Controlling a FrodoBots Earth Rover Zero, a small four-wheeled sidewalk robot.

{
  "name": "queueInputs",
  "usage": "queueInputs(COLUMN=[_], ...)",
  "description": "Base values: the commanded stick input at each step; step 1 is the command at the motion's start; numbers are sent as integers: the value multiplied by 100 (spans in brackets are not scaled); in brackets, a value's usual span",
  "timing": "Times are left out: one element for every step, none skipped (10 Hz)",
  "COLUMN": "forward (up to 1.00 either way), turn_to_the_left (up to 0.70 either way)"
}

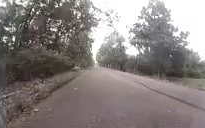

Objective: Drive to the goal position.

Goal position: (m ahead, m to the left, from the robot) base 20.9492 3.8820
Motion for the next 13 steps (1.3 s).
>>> queueInputs(forward=[70,70,70,70,70,70,70,70,70,70,70,70,70], turn_to_the_left=[0,0,0,0,0,0,0,0,0,0,0,0,0])
